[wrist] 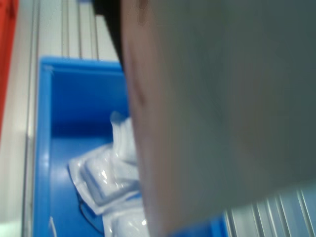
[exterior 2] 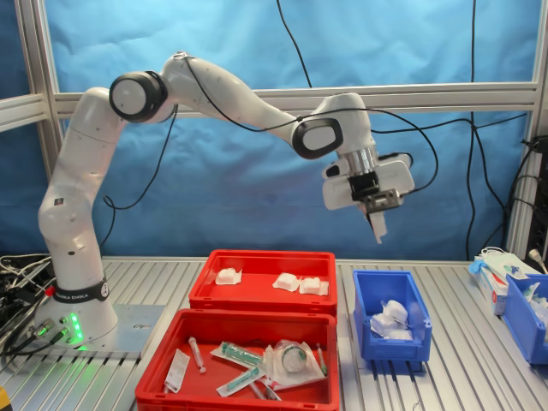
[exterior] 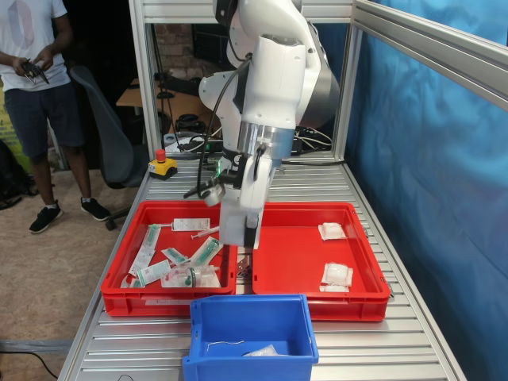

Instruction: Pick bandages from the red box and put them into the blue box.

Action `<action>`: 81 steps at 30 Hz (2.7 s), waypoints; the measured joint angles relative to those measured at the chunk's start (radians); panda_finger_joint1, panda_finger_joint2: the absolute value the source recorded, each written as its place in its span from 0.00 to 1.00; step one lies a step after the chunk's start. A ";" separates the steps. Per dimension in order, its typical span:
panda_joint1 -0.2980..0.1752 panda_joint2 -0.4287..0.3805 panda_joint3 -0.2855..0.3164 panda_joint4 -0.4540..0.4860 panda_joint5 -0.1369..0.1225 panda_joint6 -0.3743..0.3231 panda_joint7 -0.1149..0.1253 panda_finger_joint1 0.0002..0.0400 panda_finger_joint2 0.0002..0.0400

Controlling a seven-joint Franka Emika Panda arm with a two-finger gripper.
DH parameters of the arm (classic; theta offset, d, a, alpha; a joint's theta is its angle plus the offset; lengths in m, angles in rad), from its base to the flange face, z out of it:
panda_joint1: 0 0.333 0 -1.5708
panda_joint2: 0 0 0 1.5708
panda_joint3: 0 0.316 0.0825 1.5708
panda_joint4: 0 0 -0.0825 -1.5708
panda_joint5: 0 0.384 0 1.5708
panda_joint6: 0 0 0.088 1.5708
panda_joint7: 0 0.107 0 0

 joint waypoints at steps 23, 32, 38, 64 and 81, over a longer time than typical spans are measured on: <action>-0.028 0.189 -0.033 0.107 0.013 0.153 -0.001 0.13 0.13; -0.025 0.195 -0.033 0.113 0.014 0.163 -0.001 0.13 0.13; -0.019 0.198 -0.028 0.114 0.014 0.163 -0.001 0.13 0.13; -0.013 0.198 -0.012 0.114 0.014 0.163 -0.001 0.40 0.40; -0.012 0.198 -0.013 0.114 0.014 0.164 -0.001 0.91 0.91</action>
